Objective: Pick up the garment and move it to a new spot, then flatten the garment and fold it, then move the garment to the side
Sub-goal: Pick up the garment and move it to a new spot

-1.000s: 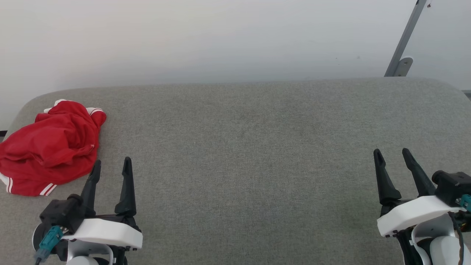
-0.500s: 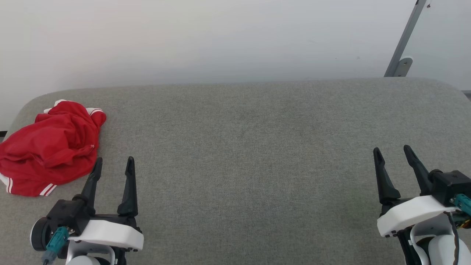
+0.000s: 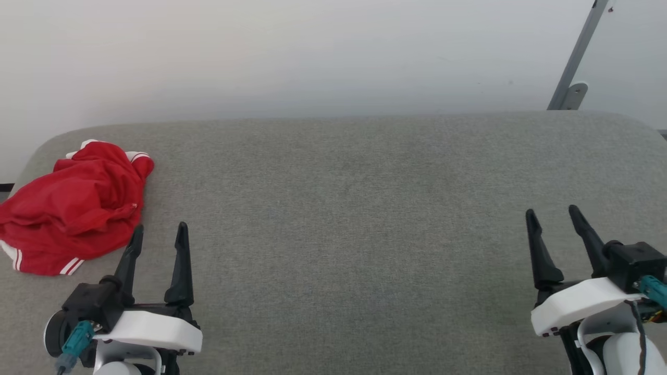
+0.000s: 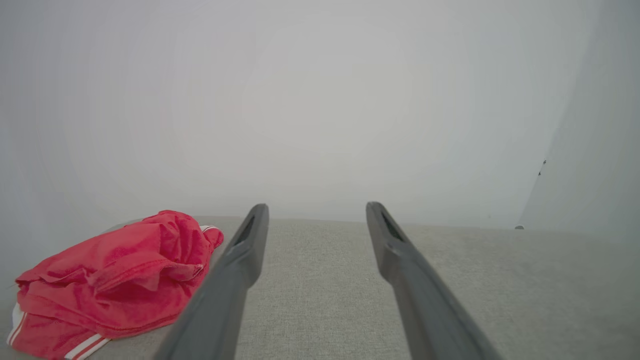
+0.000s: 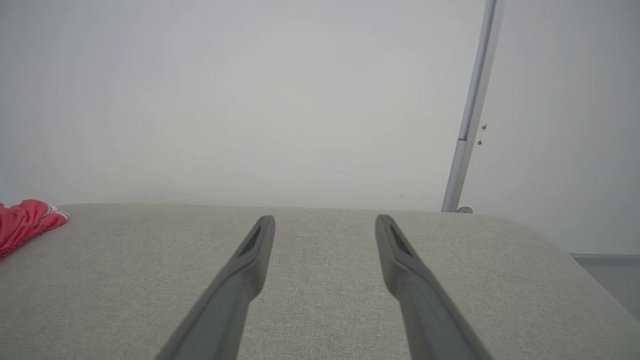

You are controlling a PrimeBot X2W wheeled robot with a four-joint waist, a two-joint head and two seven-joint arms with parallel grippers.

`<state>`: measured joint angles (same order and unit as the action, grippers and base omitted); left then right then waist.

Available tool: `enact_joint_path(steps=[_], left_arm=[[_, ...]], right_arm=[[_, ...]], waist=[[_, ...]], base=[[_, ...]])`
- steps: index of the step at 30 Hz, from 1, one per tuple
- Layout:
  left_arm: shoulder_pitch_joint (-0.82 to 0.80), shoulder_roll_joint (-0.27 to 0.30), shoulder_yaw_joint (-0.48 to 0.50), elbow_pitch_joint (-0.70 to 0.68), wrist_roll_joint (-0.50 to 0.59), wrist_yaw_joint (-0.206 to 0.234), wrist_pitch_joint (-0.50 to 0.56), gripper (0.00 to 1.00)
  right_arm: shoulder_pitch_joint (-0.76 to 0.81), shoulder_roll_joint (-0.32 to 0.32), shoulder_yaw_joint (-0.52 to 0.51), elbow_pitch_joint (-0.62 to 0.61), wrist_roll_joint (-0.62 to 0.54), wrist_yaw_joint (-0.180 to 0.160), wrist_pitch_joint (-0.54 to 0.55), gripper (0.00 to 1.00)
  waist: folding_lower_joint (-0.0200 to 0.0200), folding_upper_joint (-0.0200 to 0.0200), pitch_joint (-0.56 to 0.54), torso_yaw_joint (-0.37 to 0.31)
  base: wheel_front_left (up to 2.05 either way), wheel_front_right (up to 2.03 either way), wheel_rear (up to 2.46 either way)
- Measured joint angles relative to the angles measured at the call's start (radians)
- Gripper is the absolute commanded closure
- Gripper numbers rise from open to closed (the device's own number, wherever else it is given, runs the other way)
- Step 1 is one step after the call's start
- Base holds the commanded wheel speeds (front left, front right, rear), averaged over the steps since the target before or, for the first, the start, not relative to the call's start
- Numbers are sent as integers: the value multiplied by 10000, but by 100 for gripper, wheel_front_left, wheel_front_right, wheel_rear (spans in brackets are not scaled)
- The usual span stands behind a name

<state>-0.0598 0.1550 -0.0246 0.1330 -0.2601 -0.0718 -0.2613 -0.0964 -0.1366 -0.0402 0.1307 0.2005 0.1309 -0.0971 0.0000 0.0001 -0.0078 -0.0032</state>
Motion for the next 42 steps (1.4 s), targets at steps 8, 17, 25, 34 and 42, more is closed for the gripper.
enact_joint_path(steps=[8, 17, 25, 34, 42], left_arm=[[-111, -86, 278, 314, -171, 107, 0, 0], [-120, -81, 612, 502, -309, 535, 17, 0], [229, -13, 863, 295, -476, 780, 123, 0], [448, 10, 915, 36, -596, 905, 249, 0], [432, -88, 1051, -113, -1007, 922, 234, 0]], right_arm=[[-49, 25, 445, 82, -6, 0, -6, 0], [-160, 38, 1043, 253, 13, 0, -15, 0], [-193, 84, 1409, 309, 61, 0, -8, 0], [-219, 171, 1526, 316, 121, 0, 10, 0], [-372, 142, 1369, 278, 105, 2, 12, 0]], waist=[[0, 0, -70, 507], [0, 0, -234, 1782], [0, 0, -413, 3176], [0, 0, -561, 4591], [0, 0, -230, 4960]], base=[[0, 0, 0], [0, 0, 0], [0, 0, 0], [0, 0, 0], [0, 0, 0]])
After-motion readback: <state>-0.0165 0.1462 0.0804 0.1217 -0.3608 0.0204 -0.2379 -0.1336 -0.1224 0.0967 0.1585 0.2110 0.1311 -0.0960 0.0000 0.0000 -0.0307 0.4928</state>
